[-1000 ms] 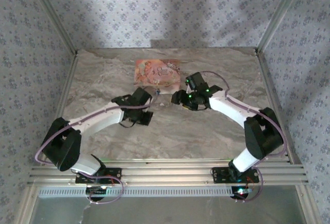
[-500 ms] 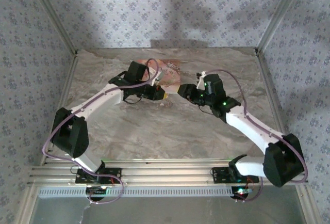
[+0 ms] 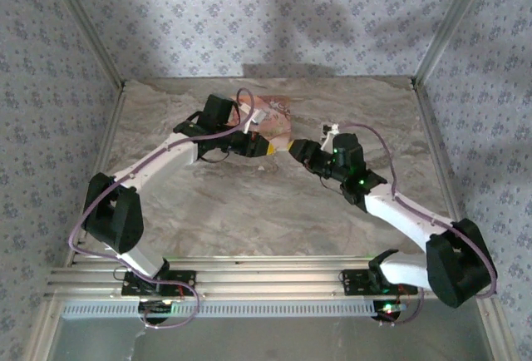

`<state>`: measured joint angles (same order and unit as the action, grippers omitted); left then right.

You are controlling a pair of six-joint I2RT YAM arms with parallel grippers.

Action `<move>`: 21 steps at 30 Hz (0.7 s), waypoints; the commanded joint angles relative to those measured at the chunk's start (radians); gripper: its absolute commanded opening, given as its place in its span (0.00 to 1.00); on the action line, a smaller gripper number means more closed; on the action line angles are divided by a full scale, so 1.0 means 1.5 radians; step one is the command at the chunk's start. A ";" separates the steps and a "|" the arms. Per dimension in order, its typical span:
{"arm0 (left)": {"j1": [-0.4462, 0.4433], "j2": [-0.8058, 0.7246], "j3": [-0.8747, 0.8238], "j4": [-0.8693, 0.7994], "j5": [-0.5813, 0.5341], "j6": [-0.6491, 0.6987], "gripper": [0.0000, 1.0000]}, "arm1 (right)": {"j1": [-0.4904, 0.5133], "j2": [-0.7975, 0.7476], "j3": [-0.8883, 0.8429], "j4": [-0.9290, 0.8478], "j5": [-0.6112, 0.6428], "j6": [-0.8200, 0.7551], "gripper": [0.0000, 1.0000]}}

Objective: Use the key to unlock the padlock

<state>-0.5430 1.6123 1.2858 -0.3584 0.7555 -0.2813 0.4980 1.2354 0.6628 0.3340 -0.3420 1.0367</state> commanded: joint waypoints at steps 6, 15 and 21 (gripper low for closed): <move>-0.001 -0.021 -0.003 0.020 0.025 0.017 0.00 | 0.009 0.096 0.067 0.085 -0.075 0.062 0.43; -0.001 -0.016 -0.013 0.007 0.026 0.028 0.00 | 0.012 0.158 0.089 0.156 -0.115 0.103 0.25; 0.000 -0.011 -0.009 -0.003 0.028 0.037 0.00 | 0.012 0.160 0.090 0.145 -0.113 0.112 0.34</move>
<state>-0.5388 1.6123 1.2682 -0.3489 0.7685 -0.2543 0.5095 1.4754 0.7654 0.5201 -0.4915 1.1870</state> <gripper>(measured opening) 0.054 0.324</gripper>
